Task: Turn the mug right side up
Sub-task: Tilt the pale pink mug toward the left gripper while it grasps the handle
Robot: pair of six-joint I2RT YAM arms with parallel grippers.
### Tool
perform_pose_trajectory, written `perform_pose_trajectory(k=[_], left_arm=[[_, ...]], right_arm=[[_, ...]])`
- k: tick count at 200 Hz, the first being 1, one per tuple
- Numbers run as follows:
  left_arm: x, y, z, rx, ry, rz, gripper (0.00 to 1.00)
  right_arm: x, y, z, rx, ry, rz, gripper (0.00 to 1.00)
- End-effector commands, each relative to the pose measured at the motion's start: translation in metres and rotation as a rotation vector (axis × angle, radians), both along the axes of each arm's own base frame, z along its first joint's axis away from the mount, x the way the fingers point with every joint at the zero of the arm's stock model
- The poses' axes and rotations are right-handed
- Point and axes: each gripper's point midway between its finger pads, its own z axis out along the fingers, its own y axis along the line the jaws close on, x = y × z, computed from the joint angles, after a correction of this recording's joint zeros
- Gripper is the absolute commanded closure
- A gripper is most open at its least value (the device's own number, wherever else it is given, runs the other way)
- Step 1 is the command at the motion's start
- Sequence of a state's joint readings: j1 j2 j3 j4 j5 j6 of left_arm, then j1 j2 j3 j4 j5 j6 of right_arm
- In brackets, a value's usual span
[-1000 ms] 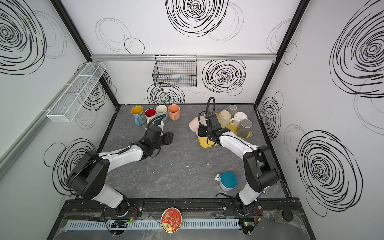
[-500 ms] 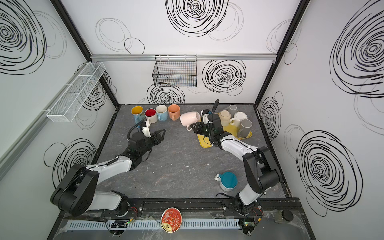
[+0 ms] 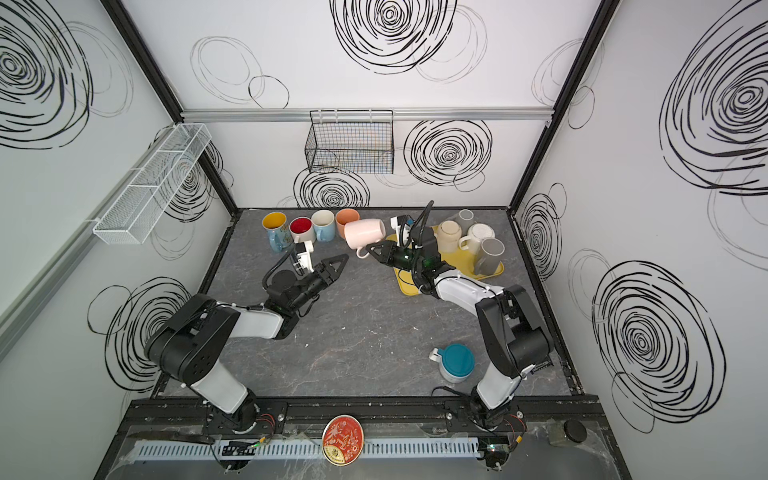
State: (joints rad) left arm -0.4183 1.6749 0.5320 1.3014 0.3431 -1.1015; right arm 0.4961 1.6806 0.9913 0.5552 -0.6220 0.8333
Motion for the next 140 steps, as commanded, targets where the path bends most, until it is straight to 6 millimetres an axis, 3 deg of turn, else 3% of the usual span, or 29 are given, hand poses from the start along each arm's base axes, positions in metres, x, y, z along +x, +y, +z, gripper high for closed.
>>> perform_pose_trajectory(k=[1,37,79,140], left_arm=[[-0.002,-0.01,0.038,-0.099,-0.107,-0.045,0.47],[0.002,-0.017,0.034,-0.11,-0.081,-0.076,0.48],[0.003,-0.02,0.046,-0.19,-0.096,-0.112,0.55],[0.002,-0.014,0.057,-0.244,-0.124,-0.115,0.86]], right_arm=[[-0.003,0.015,0.061,0.118,-0.174,0.067,1.0],[-0.01,0.027,0.065,0.131,-0.187,0.114,1.0],[-0.015,0.039,0.065,0.145,-0.183,0.154,1.0],[-0.015,0.04,0.059,0.156,-0.167,0.165,1.0]])
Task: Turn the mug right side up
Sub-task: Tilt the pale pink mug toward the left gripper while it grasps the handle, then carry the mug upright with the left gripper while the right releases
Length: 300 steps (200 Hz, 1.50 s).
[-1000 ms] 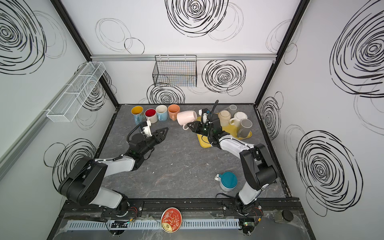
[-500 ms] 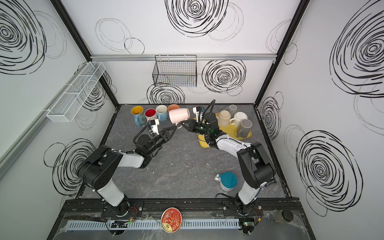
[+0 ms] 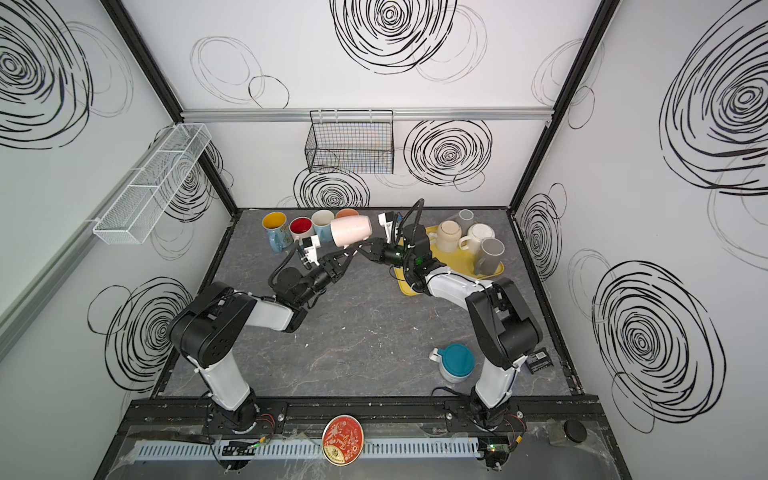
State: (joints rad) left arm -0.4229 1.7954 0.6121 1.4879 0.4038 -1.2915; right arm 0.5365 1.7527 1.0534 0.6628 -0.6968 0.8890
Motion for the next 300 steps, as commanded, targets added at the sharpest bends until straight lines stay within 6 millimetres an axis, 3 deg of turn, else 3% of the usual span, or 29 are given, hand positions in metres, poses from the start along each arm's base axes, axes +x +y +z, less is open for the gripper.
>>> perform_pose_trajectory(k=[1,33,59,82,124,170,200,233,269,300], left_arm=[[-0.006,0.003,0.035,-0.067,-0.121,-0.013,0.86],[-0.007,0.008,0.039,-0.073,-0.136,-0.007,1.0],[-0.008,0.01,0.041,-0.07,-0.144,-0.004,1.0],[-0.008,0.011,0.041,-0.05,-0.145,-0.004,1.0],[0.001,0.032,0.019,0.029,-0.065,0.037,1.0],[0.008,0.06,-0.027,0.222,0.073,0.105,1.0],[0.006,0.071,-0.057,0.346,0.15,0.119,1.0],[0.002,0.088,-0.086,0.565,0.228,0.149,1.0],[-0.001,0.123,-0.1,0.824,0.282,0.225,1.0],[0.001,0.159,-0.097,0.936,0.324,0.295,1.0]], right_arm=[[-0.008,0.009,0.043,0.082,-0.137,0.054,1.0],[-0.007,0.009,0.041,0.071,-0.138,0.053,1.0],[-0.007,0.009,0.039,0.065,-0.137,0.05,1.0],[-0.003,0.006,0.036,0.036,-0.13,0.024,0.72],[0.005,-0.009,0.03,-0.026,-0.124,-0.033,0.55],[0.016,-0.041,0.021,-0.09,-0.112,-0.117,0.52],[0.027,-0.073,-0.003,-0.227,-0.048,-0.221,0.51],[0.027,-0.101,-0.026,-0.307,0.015,-0.269,0.5],[0.024,-0.117,-0.043,-0.314,0.06,-0.277,0.5],[0.025,-0.119,-0.049,-0.315,0.071,-0.268,0.5]])
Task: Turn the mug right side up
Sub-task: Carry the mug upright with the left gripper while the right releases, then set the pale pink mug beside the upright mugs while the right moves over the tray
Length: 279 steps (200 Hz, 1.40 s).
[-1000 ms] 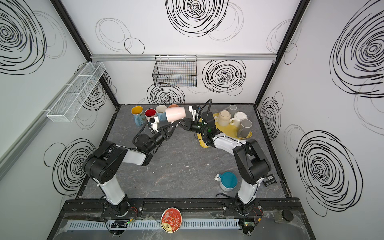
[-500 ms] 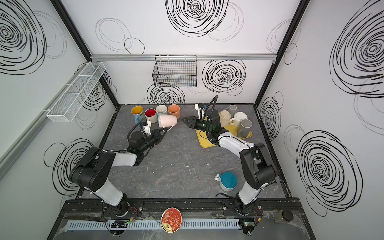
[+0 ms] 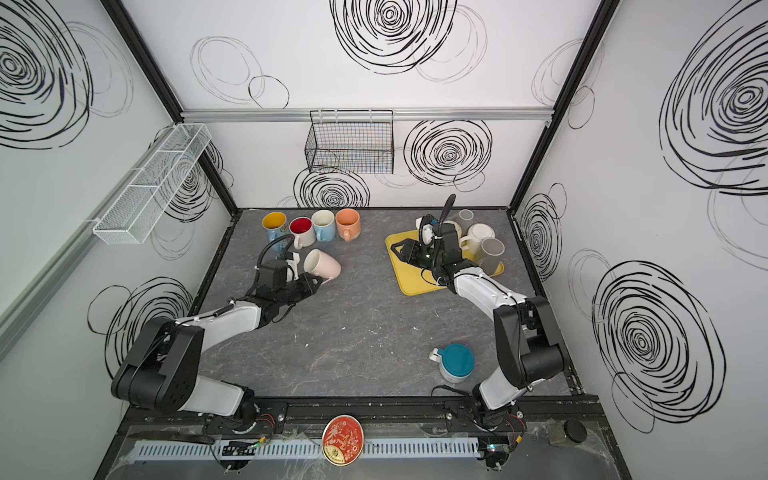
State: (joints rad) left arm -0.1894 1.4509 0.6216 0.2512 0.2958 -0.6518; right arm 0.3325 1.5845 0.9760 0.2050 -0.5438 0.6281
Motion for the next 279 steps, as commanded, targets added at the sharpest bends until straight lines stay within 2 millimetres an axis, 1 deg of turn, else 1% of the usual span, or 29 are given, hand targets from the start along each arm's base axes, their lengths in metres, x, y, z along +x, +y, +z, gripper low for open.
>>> perform_pose_trajectory(k=[1,21,72,93,122,144,153,171,183,204,226,253,279], left_arm=[[0.017,0.034,0.031,0.184,-0.099,0.035,1.0],[0.017,0.06,0.039,0.324,-0.087,0.058,1.0],[0.012,0.111,0.064,0.531,-0.088,0.128,1.0],[0.008,0.131,0.066,0.613,-0.073,0.139,1.0],[0.008,0.137,0.059,0.668,-0.069,0.033,1.0],[0.007,0.152,0.054,0.733,-0.033,0.005,1.0],[0.008,0.156,0.052,0.726,-0.032,-0.003,1.0],[0.01,0.156,0.048,0.673,-0.073,-0.027,1.0],[0.01,0.16,0.046,0.671,-0.091,-0.02,1.0],[0.014,0.164,0.042,0.678,-0.115,-0.019,1.0],[0.024,0.164,0.036,0.691,-0.103,-0.05,1.0],[0.032,0.164,0.025,0.714,-0.062,-0.086,1.0],[0.034,0.174,0.015,0.739,-0.019,-0.067,1.0]], right_arm=[[-0.004,-0.001,0.004,-0.001,-0.015,0.019,0.5],[-0.004,-0.003,0.001,-0.004,-0.008,0.022,0.5],[-0.007,-0.008,-0.009,-0.011,0.01,0.028,0.5],[-0.008,-0.007,-0.01,-0.006,0.012,0.039,0.5],[-0.01,-0.005,-0.012,-0.01,0.006,0.056,0.49],[-0.01,-0.007,-0.016,-0.015,0.005,0.046,0.49],[-0.009,-0.007,-0.017,-0.013,0.004,0.044,0.49],[-0.008,-0.008,-0.015,-0.008,-0.006,0.038,0.49],[-0.008,-0.008,-0.014,-0.016,-0.014,0.033,0.49],[-0.006,-0.011,-0.014,-0.062,-0.022,0.021,0.49],[-0.005,-0.012,-0.022,-0.155,-0.011,0.014,0.49],[-0.005,0.001,-0.029,-0.24,-0.007,0.033,0.49],[-0.009,0.02,-0.034,-0.289,0.0,0.065,0.49]])
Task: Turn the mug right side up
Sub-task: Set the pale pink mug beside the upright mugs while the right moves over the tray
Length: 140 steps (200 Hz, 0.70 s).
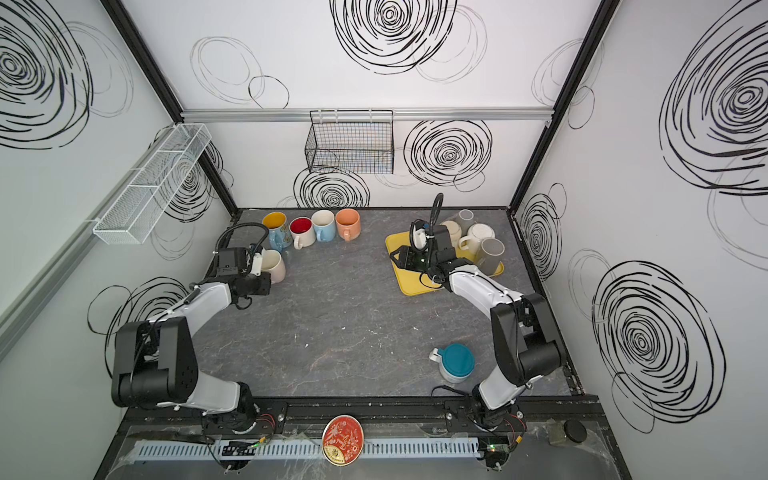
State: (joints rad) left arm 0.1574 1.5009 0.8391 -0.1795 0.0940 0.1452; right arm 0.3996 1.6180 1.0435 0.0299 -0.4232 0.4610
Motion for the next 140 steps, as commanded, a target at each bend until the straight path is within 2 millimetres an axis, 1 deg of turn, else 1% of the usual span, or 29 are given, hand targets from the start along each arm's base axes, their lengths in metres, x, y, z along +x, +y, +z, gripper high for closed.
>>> perform_pose_trajectory(k=[1,11,35,50,75,81,116,140], left_arm=[[0.027,0.009,0.026,0.056,-0.103,-0.012,1.0],[0.028,0.014,0.025,0.068,-0.105,0.01,1.0],[0.035,0.021,0.023,0.053,-0.111,0.053,1.0],[0.04,0.021,0.023,0.049,-0.11,0.06,1.0],[0.047,0.027,0.025,0.061,-0.118,0.082,1.0],[0.048,0.027,0.025,0.065,-0.117,0.084,0.93],[0.046,0.029,0.023,0.089,-0.087,0.095,0.66],[0.046,0.026,0.027,0.082,-0.092,0.094,0.55]], right_arm=[[-0.002,0.011,-0.009,-0.092,0.008,0.022,0.49],[-0.004,0.02,-0.011,-0.106,0.008,0.045,0.49],[-0.005,0.031,-0.015,-0.113,0.018,0.072,0.48],[-0.003,0.032,-0.015,-0.111,0.021,0.074,0.48],[0.001,0.031,-0.008,-0.125,0.005,0.068,0.48],[0.002,0.029,-0.006,-0.129,0.0,0.065,0.48],[0.008,0.017,0.001,-0.16,-0.017,0.039,0.48],[0.012,0.005,0.008,-0.177,-0.018,0.02,0.48]])
